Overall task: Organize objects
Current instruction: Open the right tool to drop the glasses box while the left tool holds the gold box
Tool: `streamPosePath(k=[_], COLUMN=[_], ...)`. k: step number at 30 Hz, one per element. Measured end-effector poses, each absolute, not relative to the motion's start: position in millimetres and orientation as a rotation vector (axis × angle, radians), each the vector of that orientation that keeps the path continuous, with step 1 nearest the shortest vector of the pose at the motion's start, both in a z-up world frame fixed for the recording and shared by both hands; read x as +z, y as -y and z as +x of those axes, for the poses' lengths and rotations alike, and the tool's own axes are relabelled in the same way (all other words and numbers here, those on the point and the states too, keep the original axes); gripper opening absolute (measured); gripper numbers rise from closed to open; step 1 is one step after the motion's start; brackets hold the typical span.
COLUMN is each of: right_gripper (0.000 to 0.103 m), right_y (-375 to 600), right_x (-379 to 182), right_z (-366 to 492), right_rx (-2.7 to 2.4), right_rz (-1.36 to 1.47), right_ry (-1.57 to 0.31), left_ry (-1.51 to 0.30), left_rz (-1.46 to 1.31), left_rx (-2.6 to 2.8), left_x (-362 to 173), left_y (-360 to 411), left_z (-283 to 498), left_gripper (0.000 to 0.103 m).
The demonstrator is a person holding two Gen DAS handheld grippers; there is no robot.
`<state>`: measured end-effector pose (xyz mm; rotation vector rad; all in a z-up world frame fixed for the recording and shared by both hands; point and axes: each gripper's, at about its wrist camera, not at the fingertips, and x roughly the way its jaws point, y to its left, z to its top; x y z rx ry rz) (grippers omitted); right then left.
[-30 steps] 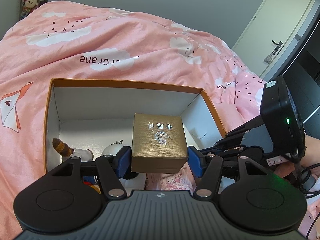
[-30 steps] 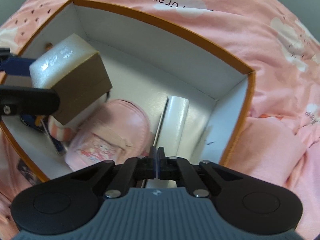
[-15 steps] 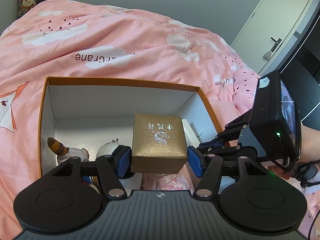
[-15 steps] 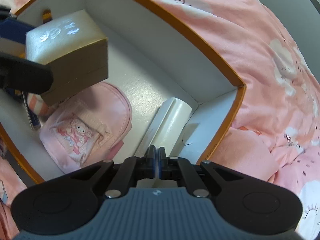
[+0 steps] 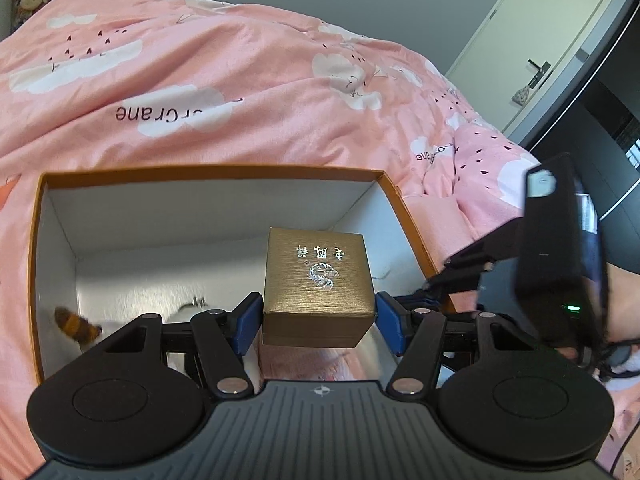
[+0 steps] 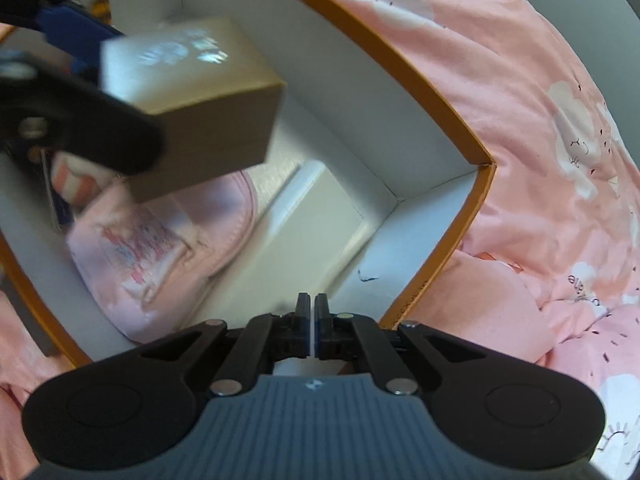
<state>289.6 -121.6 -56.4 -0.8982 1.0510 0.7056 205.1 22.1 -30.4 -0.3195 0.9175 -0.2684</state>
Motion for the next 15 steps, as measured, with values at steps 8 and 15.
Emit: streamPosePath(k=[8,15], right_gripper=[0.006,0.005], right_y=[144,133], right_x=[-33,-47], right_z=[290,276], right_rx=[0.805,0.899], right_rz=[-0.672,-0.614], right_ry=[-1.062,-1.126], left_ry=[-0.934,-0.955], left_rz=[-0.308,-0.283], left_rx=[-0.241,-0.239], left_x=[-30,-33], left_y=[-23,-19], left_z=[226,234], left_gripper=[0.07,0.07])
